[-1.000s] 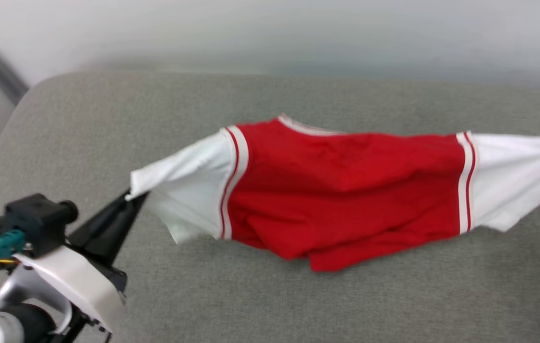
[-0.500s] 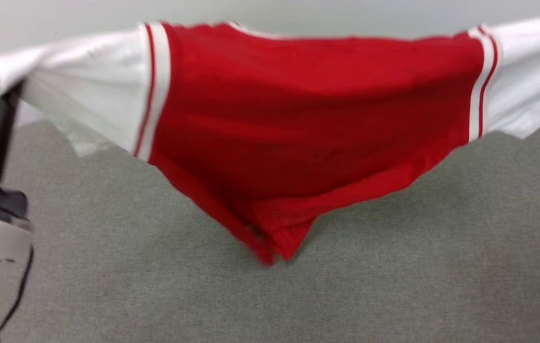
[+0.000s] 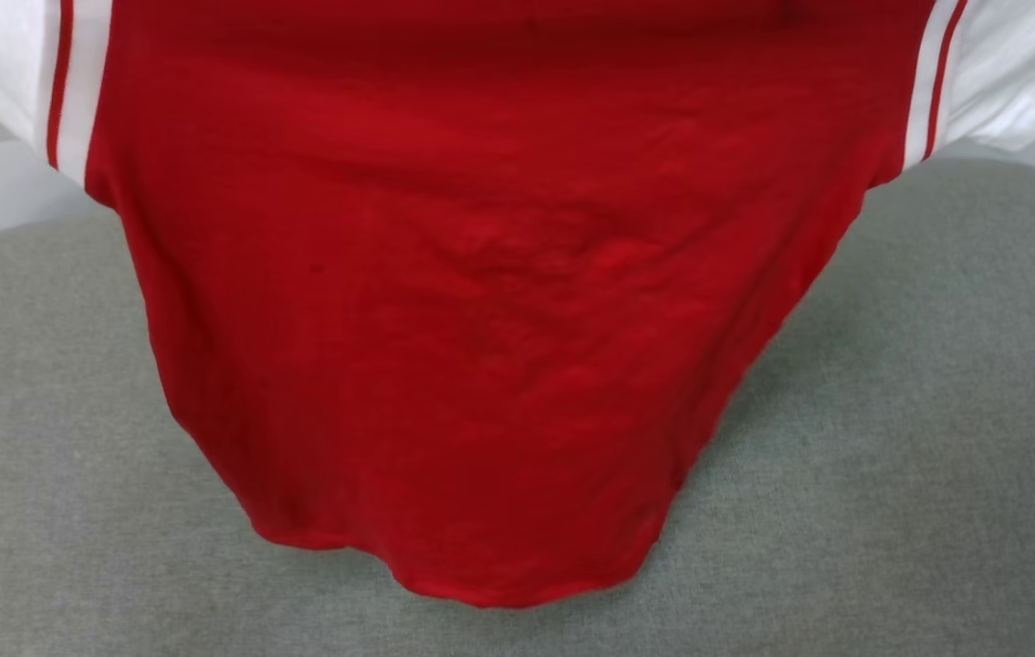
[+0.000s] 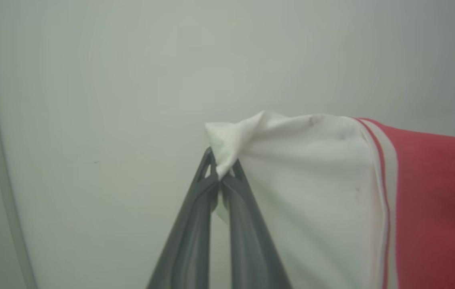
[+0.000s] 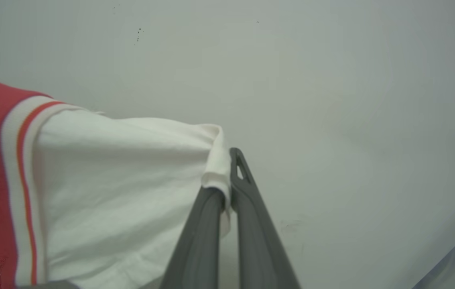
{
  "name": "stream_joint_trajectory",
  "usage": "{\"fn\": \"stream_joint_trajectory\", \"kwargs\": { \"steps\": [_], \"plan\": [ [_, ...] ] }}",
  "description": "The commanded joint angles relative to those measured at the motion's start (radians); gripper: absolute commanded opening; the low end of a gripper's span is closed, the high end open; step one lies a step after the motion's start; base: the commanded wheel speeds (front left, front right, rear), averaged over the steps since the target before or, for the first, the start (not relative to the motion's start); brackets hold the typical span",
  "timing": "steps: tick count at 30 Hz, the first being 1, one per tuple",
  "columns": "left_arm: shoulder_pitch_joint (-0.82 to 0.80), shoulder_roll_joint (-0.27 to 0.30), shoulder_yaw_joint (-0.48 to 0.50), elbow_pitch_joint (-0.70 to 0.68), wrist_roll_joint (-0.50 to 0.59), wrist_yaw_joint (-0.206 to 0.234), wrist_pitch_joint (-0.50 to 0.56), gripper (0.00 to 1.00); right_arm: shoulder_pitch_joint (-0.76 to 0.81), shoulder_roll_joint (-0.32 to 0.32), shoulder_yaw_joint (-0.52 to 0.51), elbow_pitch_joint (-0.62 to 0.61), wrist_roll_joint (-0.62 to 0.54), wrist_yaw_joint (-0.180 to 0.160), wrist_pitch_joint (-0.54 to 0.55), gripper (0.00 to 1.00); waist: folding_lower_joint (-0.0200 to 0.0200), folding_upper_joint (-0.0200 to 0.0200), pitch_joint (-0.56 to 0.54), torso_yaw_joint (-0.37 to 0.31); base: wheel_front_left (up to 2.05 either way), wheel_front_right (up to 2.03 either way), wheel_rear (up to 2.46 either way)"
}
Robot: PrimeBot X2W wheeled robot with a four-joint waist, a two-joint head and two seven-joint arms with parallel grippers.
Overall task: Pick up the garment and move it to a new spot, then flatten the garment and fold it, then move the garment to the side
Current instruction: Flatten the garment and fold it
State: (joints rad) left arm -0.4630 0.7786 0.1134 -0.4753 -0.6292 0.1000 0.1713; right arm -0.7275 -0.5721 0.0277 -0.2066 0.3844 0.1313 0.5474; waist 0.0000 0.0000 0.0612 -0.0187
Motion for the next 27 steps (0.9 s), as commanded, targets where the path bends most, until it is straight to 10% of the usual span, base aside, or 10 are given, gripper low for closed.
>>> {"fn": "stream_joint_trajectory", "kwargs": {
  "steps": [1, 14, 27],
  "plan": [
    [-0.043, 0.009, -0.012, 0.026, -0.004, -0.011, -0.002, 0.00, -0.038, 0.011, 0.003, 0.006, -0.009, -0.001, -0.013, 0.00, 0.0000, 0.0000, 0.039, -0.009, 0.00, 0.00, 0.00],
    [-0.501, 0.068, -0.107, 0.283, 0.011, -0.103, -0.007, 0.00, -0.481, 0.069, 0.058, 0.189, -0.112, -0.001, -0.112, 0.00, 0.0000, 0.0000, 0.358, -0.029, 0.00, 0.00, 0.00],
    [-1.090, -0.053, -0.230, 0.709, 0.112, -0.149, -0.187, 0.00, -0.951, 0.166, 0.048, 0.578, -0.345, -0.001, -0.294, 0.00, 0.0000, 0.0000, 0.577, 0.009, 0.00, 0.00, 0.00]
  ]
}}
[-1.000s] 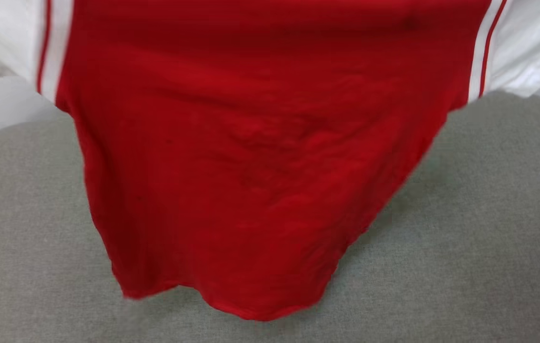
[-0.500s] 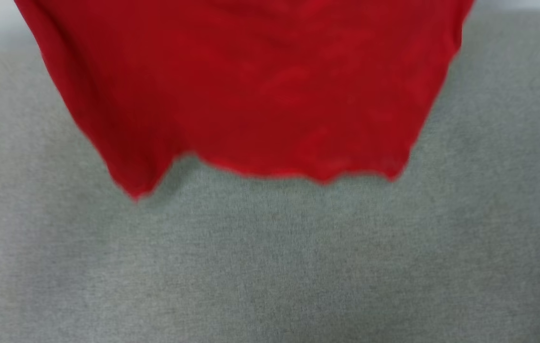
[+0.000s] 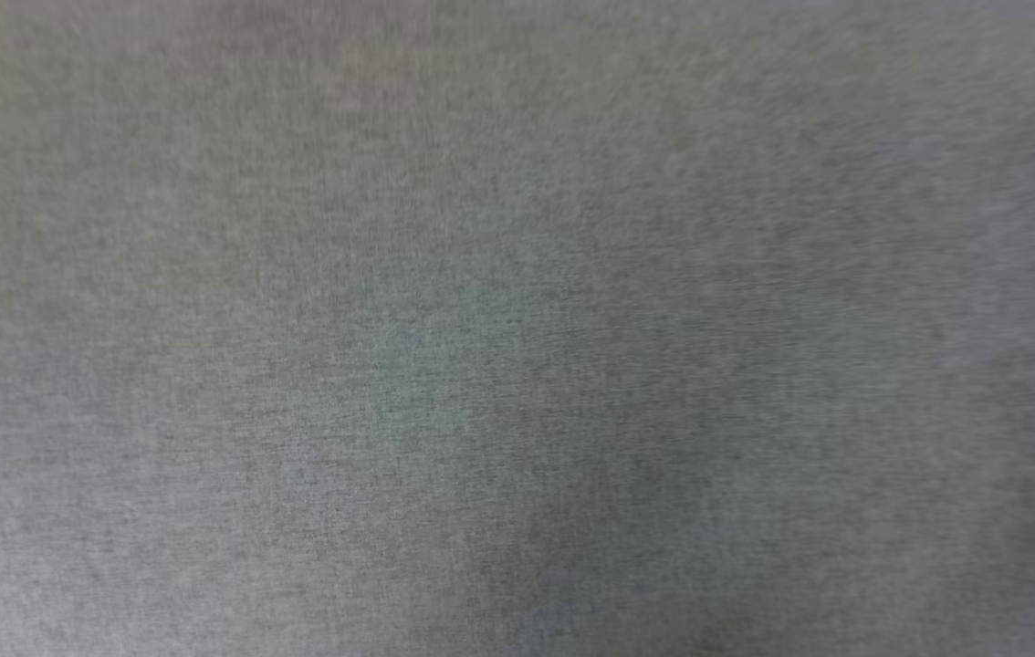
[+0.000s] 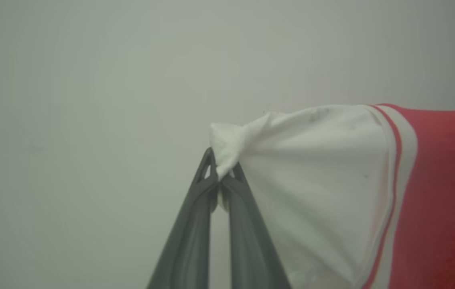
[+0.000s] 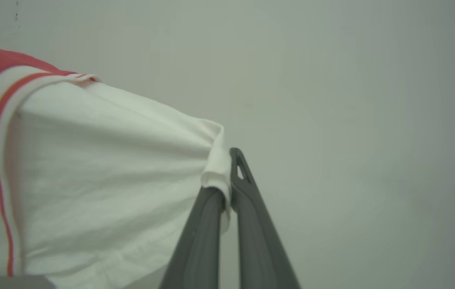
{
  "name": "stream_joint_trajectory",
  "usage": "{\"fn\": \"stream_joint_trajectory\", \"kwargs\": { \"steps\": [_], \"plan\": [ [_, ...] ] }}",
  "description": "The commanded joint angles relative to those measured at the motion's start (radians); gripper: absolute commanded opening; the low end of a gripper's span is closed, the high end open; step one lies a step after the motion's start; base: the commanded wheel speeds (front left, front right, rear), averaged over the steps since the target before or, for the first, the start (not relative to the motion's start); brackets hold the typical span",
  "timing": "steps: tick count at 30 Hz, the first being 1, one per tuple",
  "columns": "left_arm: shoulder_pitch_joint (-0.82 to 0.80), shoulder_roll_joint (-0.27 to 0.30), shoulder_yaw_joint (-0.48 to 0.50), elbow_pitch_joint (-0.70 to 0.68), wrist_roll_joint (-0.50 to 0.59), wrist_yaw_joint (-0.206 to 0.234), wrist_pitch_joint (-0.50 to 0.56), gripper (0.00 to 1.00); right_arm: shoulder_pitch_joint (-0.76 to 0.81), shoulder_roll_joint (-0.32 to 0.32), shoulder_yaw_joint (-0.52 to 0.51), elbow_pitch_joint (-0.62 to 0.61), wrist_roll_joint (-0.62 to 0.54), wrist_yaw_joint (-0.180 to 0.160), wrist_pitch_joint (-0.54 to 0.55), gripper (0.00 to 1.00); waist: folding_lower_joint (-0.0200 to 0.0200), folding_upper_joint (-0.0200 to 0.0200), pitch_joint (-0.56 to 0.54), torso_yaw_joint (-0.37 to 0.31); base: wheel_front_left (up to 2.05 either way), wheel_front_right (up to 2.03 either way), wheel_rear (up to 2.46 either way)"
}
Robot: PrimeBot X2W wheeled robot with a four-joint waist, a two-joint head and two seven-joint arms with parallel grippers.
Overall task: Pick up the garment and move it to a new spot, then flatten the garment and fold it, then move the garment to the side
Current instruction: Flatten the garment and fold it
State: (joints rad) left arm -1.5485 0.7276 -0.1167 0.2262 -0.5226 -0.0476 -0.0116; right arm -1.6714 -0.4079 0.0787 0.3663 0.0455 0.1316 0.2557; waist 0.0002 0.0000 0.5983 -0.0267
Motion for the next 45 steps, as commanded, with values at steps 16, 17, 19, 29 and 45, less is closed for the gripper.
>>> {"fn": "stream_joint_trajectory", "kwargs": {
  "steps": [16, 17, 19, 29, 45],
  "plan": [
    [0.232, -0.193, -0.094, 0.259, 0.040, -0.041, -0.251, 0.00, 0.202, 0.130, -0.044, 0.296, -0.136, -0.002, -0.274, 0.00, -0.0002, 0.0000, 0.036, 0.049, 0.00, 0.00, 0.00],
    [0.276, -0.202, -0.096, 0.259, 0.043, -0.041, -0.253, 0.00, 0.236, 0.136, -0.040, 0.305, -0.130, -0.002, -0.287, 0.00, -0.0002, 0.0000, 0.024, 0.050, 0.00, 0.00, 0.00],
    [0.359, -0.223, -0.092, 0.232, 0.053, -0.044, -0.255, 0.00, 0.295, 0.137, -0.027, 0.313, -0.121, -0.002, -0.306, 0.00, -0.0002, 0.0000, -0.001, 0.053, 0.00, 0.00, 0.00],
    [0.880, -0.314, -0.068, 0.126, 0.051, -0.036, -0.254, 0.00, 0.713, 0.084, 0.076, 0.279, 0.007, -0.002, -0.344, 0.00, -0.0002, 0.0000, -0.205, 0.064, 0.00, 0.00, 0.00],
    [1.426, -0.243, -0.152, 0.120, 0.053, -0.037, -0.168, 0.00, 1.324, -0.158, 0.250, 0.054, 0.285, -0.002, -0.194, 0.00, -0.0002, 0.0000, -0.452, 0.046, 0.00, 0.00, 0.00]
  ]
}}
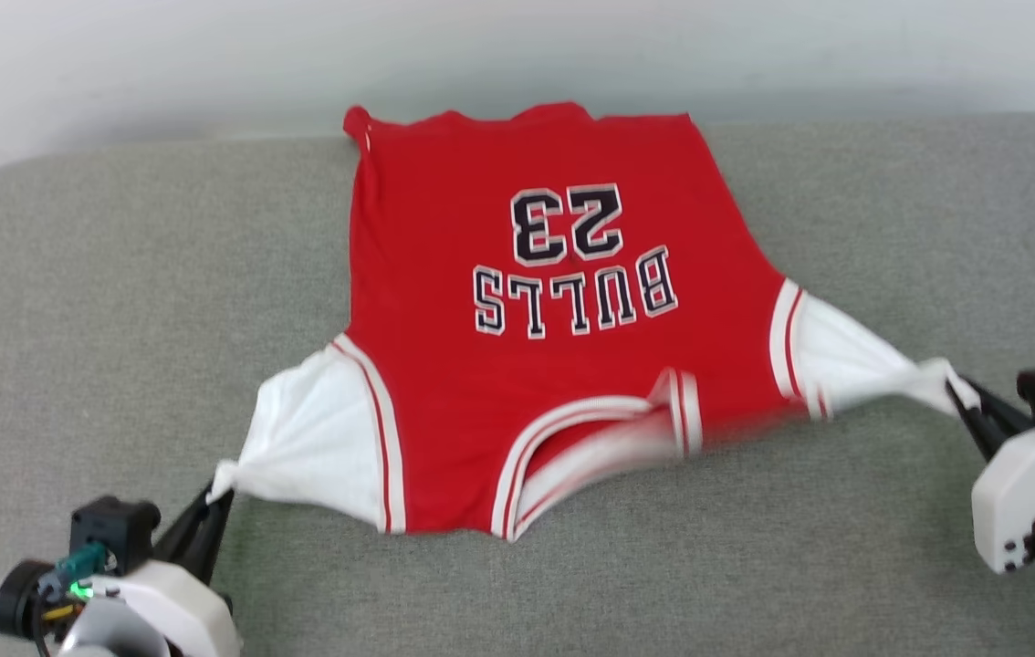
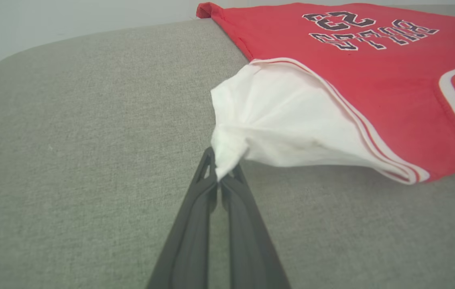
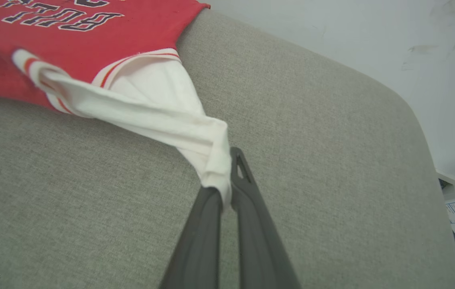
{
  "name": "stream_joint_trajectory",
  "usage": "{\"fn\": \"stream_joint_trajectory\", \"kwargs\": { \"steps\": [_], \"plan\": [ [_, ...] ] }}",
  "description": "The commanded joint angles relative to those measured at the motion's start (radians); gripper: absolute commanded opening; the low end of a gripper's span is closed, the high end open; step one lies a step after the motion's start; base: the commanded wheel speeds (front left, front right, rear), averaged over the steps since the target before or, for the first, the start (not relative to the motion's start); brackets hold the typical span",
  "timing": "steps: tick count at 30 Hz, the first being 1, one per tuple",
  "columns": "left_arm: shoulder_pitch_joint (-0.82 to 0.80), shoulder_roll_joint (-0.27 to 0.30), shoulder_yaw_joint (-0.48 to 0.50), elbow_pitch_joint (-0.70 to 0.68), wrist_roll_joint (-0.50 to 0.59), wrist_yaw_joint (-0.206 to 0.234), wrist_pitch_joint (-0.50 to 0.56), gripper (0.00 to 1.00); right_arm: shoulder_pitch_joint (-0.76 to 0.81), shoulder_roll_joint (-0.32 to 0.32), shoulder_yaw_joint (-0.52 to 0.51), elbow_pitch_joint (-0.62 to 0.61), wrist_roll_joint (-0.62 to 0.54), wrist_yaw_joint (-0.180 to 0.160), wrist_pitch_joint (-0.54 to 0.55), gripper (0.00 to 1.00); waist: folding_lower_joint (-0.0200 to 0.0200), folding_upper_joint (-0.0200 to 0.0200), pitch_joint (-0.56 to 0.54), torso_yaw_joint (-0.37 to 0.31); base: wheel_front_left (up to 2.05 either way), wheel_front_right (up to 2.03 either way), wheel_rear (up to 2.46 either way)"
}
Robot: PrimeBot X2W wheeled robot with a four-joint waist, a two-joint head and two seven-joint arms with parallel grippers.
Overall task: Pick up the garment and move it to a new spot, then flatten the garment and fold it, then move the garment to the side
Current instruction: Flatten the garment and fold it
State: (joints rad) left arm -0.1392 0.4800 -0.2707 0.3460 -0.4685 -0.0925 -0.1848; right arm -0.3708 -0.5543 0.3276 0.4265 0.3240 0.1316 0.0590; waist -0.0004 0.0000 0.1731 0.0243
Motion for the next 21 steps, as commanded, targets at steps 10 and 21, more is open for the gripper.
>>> {"fn": "stream_joint_trajectory", "kwargs": {
  "steps": [10, 21],
  "plan": [
    [0.197, 0.044, 0.015, -0.059, -0.046, 0.034, 0.056, 0.00, 0.220, -0.080, -0.017, -0.090, 0.154, -0.002, 0.100, 0.00, 0.0004, 0.0000, -0.125, -0.022, 0.00, 0.00, 0.00],
    [0.380, 0.067, -0.023, -0.199, -0.072, 0.046, 0.126, 0.00, 0.419, -0.103, -0.059, -0.204, 0.254, -0.002, 0.232, 0.00, 0.0004, 0.0000, -0.177, -0.033, 0.00, 0.00, 0.00]
  ]
}}
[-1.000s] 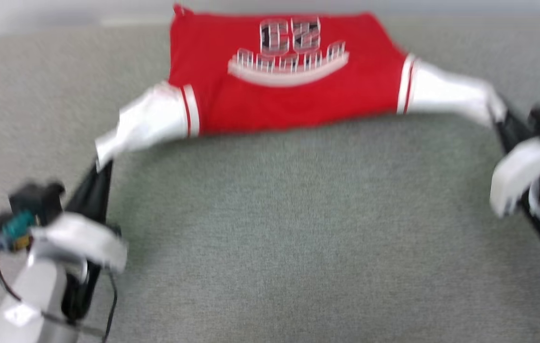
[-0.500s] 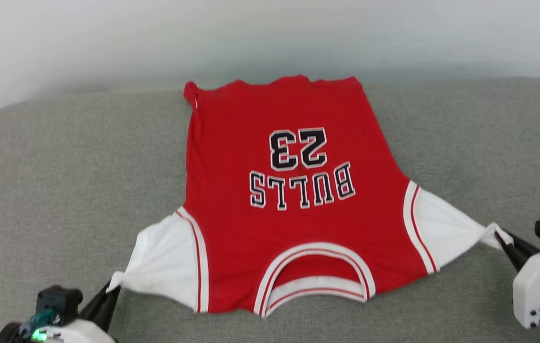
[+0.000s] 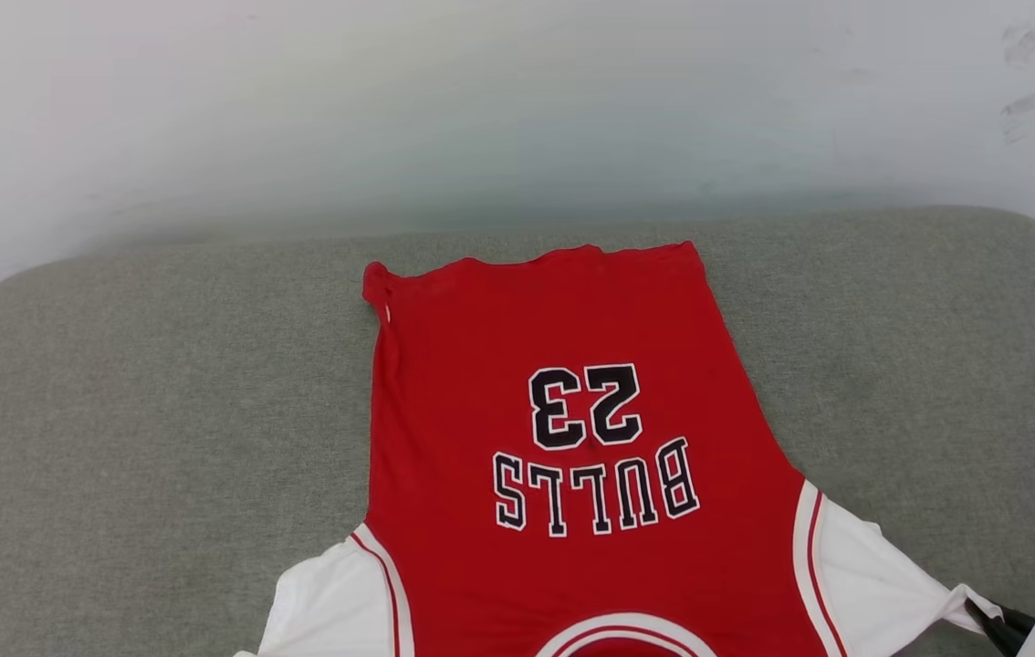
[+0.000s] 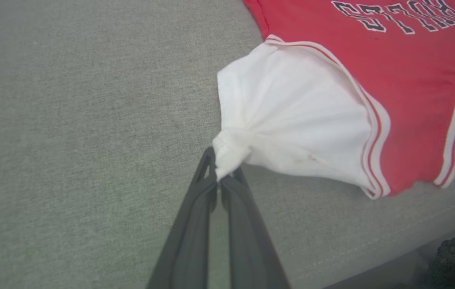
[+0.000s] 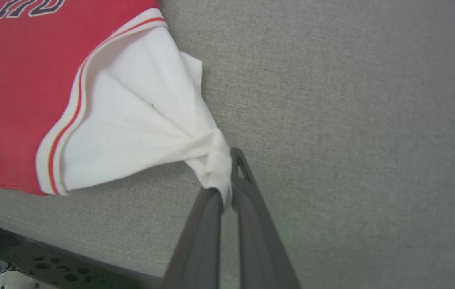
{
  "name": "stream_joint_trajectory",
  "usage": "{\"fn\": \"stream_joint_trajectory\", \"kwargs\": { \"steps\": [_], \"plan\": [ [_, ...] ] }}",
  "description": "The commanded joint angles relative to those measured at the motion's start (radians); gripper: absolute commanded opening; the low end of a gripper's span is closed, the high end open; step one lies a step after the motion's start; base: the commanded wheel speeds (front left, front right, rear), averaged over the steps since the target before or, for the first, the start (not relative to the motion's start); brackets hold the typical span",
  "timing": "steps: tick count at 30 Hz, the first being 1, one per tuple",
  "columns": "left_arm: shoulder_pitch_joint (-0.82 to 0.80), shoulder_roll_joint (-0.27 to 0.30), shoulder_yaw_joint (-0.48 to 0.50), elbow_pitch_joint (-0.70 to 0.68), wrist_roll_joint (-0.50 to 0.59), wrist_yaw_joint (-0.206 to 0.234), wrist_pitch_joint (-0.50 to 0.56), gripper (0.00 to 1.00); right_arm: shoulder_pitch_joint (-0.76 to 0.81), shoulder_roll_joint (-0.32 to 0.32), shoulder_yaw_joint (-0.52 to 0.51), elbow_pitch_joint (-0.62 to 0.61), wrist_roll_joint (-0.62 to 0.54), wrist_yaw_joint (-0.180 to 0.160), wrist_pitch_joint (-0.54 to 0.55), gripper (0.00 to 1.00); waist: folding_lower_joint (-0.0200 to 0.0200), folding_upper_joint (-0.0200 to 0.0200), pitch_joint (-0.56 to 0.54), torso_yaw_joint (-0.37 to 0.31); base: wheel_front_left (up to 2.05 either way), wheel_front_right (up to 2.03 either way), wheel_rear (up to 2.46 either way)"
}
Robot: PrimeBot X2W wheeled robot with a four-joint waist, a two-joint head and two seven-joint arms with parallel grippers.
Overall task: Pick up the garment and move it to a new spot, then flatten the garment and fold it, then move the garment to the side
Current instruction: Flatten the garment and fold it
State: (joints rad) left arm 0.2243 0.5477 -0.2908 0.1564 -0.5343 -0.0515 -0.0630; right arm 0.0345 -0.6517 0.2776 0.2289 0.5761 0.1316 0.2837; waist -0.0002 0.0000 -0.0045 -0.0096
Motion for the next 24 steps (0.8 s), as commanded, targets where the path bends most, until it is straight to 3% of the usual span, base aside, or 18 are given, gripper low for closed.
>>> {"fn": "stream_joint_trajectory", "kwargs": {
  "steps": [1, 4, 5, 6, 12, 17, 24],
  "plan": [
    [0.021, -0.004, -0.007, -0.019, -0.008, 0.003, 0.009, 0.00, 0.022, 0.000, -0.012, -0.011, 0.005, -0.002, 0.015, 0.00, 0.0002, 0.0000, 0.001, 0.002, 0.00, 0.00, 0.00],
    [0.028, -0.005, -0.014, -0.045, -0.015, 0.002, 0.020, 0.00, 0.031, 0.013, -0.027, -0.022, 0.024, -0.002, 0.052, 0.00, 0.0002, 0.0000, 0.004, 0.005, 0.00, 0.00, 0.00],
    [0.032, -0.006, -0.020, -0.054, -0.019, -0.003, 0.024, 0.00, 0.030, 0.014, -0.034, -0.028, 0.032, -0.002, 0.065, 0.37, 0.0002, 0.0000, 0.006, 0.007, 0.00, 0.00, 0.00],
    [0.035, -0.004, -0.032, -0.066, -0.025, -0.017, 0.031, 0.00, 0.029, 0.017, -0.045, -0.034, 0.041, -0.002, 0.074, 1.00, 0.0002, 0.0000, 0.008, 0.010, 0.00, 0.00, 0.00],
    [0.034, 0.021, -0.054, -0.128, -0.016, -0.031, 0.051, 0.00, 0.005, 0.007, -0.104, -0.114, 0.093, -0.001, 0.154, 1.00, 0.0002, 0.0000, 0.041, 0.039, 0.00, 0.00, 0.00],
    [0.012, 0.029, -0.072, -0.226, -0.025, -0.042, 0.071, 0.00, -0.075, 0.041, -0.188, -0.210, 0.110, -0.001, 0.243, 1.00, 0.0002, 0.0000, 0.105, 0.077, 0.00, 0.00, 0.00],
    [-0.036, 0.040, -0.098, -0.337, -0.011, -0.050, 0.104, 0.00, -0.281, 0.089, -0.265, -0.263, 0.092, -0.001, 0.422, 1.00, 0.0002, 0.0000, 0.221, 0.154, 0.00, 0.00, 0.00]
  ]
}}
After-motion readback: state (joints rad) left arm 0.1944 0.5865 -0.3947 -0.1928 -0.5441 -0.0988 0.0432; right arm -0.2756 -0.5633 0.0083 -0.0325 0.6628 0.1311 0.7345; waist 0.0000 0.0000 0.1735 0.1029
